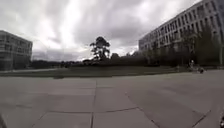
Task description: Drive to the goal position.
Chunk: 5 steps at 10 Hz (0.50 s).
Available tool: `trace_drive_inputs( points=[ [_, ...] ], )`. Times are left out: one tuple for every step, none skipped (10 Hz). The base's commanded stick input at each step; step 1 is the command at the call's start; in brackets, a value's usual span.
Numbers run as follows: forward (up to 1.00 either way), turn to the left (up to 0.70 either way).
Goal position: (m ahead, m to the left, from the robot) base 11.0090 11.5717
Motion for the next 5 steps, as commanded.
trace_drive_inputs(
  points=[
    [0.0,0.7],
    [0.0,0.7],
    [0.0,0.7],
    [0.0,0.7],
    [0.0,0.7]
  ],
)
